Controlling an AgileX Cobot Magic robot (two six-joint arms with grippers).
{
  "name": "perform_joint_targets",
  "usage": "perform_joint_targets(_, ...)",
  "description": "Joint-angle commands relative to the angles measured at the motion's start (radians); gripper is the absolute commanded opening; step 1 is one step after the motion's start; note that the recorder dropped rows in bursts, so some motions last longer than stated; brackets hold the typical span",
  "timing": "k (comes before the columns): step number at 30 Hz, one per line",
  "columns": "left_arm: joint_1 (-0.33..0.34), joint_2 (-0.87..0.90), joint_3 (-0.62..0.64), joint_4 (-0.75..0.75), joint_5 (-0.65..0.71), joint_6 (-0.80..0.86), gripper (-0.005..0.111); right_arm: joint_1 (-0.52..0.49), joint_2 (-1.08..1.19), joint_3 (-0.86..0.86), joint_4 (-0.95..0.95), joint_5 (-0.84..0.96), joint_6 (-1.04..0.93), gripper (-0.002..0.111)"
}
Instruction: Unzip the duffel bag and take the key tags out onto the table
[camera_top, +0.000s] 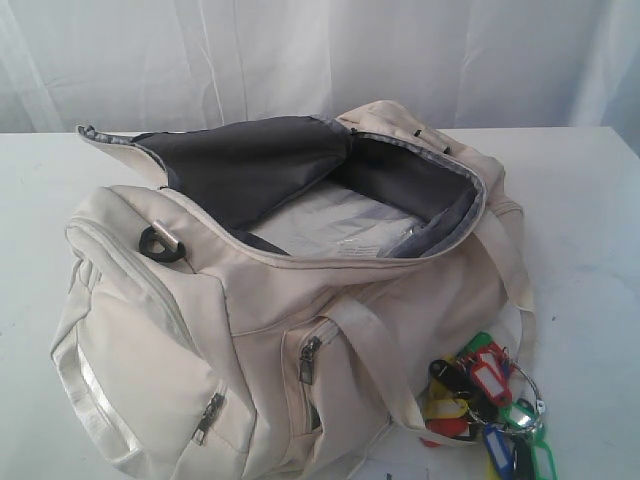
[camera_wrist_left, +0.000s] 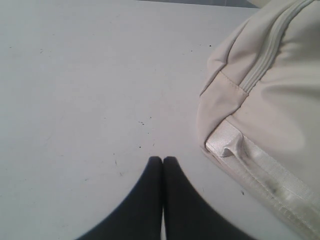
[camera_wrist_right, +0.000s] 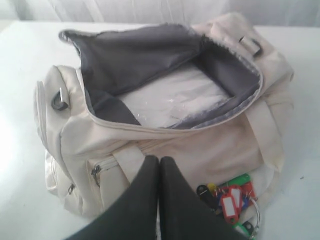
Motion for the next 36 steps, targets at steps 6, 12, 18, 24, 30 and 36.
perform_joint_targets(6,-0.007,-0.003,0.005,-0.001,-0.005,0.001,0.0,-0.102,-0.299,-0.005,0.003,-0.01,-0.012,0.0)
perform_joint_targets(12,-0.007,-0.003,0.005,-0.001,-0.005,0.001,0.0,-0.102,-0.465,-0.005,0.003,-0.01,-0.012,0.0)
perform_joint_targets(18,-0.007,-0.003,0.005,-0.001,-0.005,0.001,0.0,-0.104,-0.51,0.09,-0.005,-0.009,-0.012,0.0)
perform_joint_targets(24,-0.007,-0.003,0.005,-0.001,-0.005,0.001,0.0,-0.104,-0.543,0.252,-0.06,-0.009,-0.012,0.0)
perform_joint_targets(30,-0.007,-0.003,0.005,-0.001,-0.005,0.001,0.0,-0.104,-0.543,0.311,-0.096,-0.057,-0.011,0.0)
perform_joint_targets(36,-0.007,-0.003,0.005,-0.001,-0.005,0.001,0.0,-0.104,-0.543,0.388,-0.098,-0.563,-0.011,0.0)
